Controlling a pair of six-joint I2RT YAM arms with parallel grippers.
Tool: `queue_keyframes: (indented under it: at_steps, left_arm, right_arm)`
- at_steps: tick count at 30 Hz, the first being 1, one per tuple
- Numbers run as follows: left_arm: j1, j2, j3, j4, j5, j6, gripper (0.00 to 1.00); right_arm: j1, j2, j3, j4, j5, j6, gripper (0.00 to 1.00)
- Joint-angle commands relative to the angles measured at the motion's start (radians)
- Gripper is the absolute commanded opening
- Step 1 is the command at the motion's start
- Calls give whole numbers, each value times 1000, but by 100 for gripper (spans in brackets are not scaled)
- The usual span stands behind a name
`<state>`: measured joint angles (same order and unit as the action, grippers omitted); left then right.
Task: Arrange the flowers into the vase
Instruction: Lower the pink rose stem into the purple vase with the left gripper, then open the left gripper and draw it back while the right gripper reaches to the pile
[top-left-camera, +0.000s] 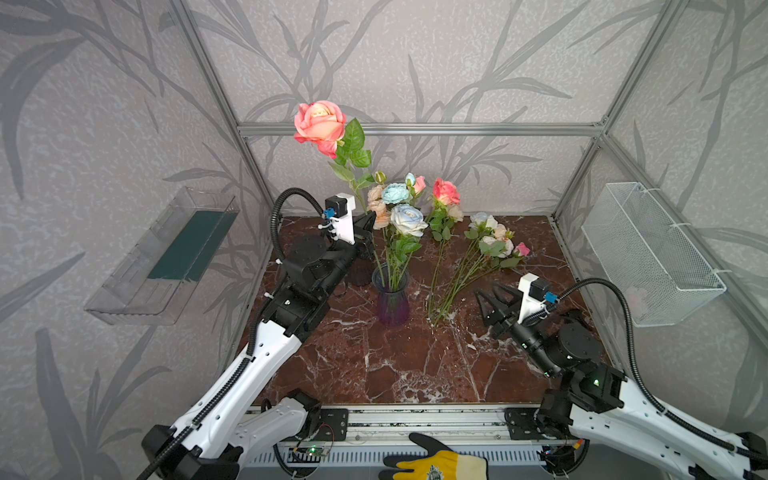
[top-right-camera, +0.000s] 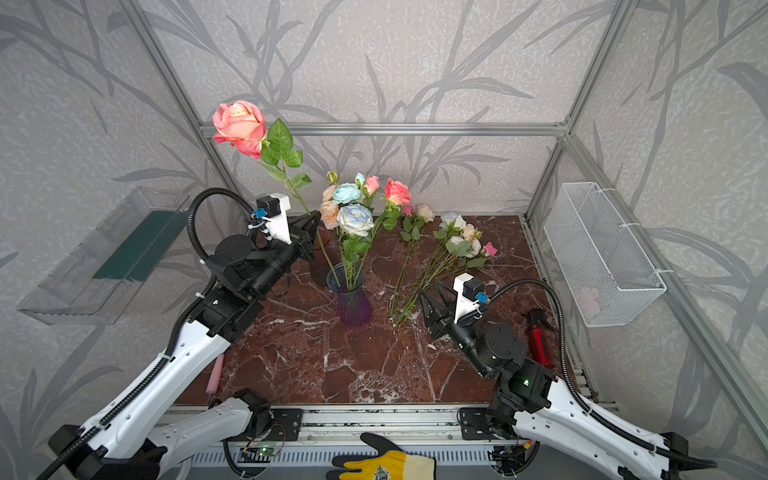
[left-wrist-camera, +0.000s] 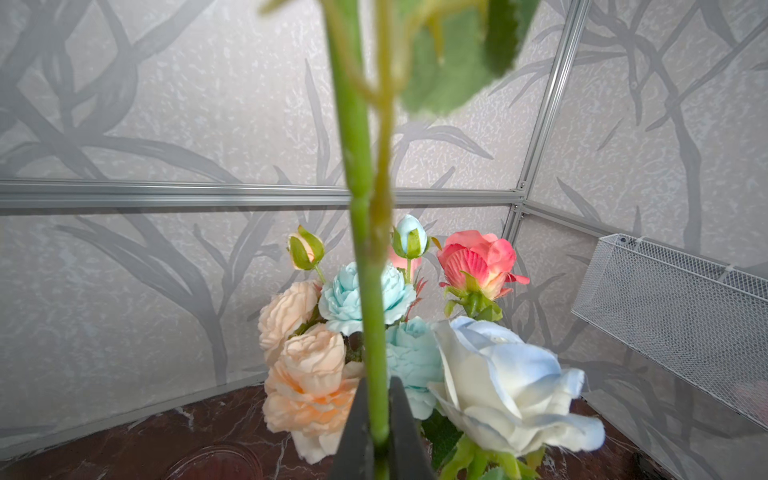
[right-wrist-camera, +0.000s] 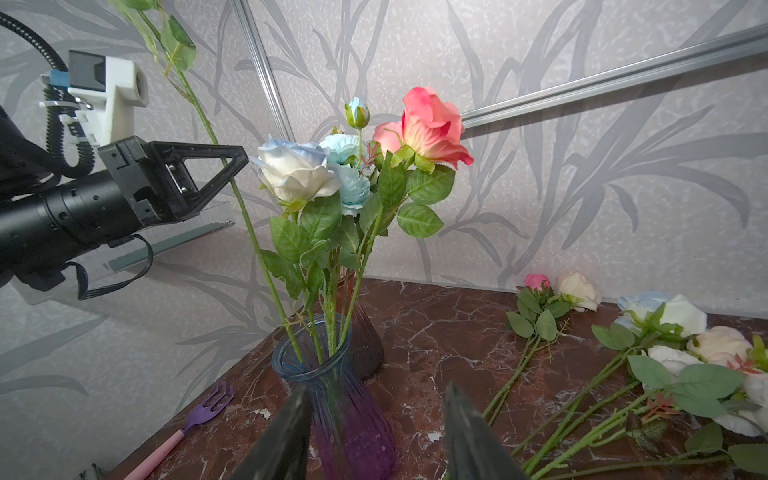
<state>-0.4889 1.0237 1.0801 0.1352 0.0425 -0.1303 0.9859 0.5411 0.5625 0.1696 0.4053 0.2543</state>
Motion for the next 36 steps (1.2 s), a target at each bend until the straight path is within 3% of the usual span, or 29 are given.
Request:
queue_keyframes:
  at_steps: [1, 13, 18, 21, 25, 31, 36]
  left_arm:
    - [1, 11, -24, 57, -27, 19, 0]
    - [1, 45, -153, 89, -37, -46, 0]
    - [1, 49, -168, 82, -34, -49, 16]
    - [1, 44, -167, 70, -38, -51, 34]
    - [0, 31, -160, 46, -35, -56, 47]
    - [0, -15, -159, -57, -24, -95, 55]
    - [0, -96, -136, -239, -26, -139, 62]
  right_arm:
    - [-8, -12, -16, -10, 17, 6, 51]
    - [-23, -23, -35, -15, 17, 14, 51]
    - [-35, -18, -40, -18, 6, 26, 51]
    - [-39, -13, -41, -18, 3, 28, 52]
    - [-44, -9, -41, -18, 1, 32, 51]
    - [-54, 5, -42, -12, -5, 34, 51]
    - [-82, 41, -25, -32, -13, 48, 52]
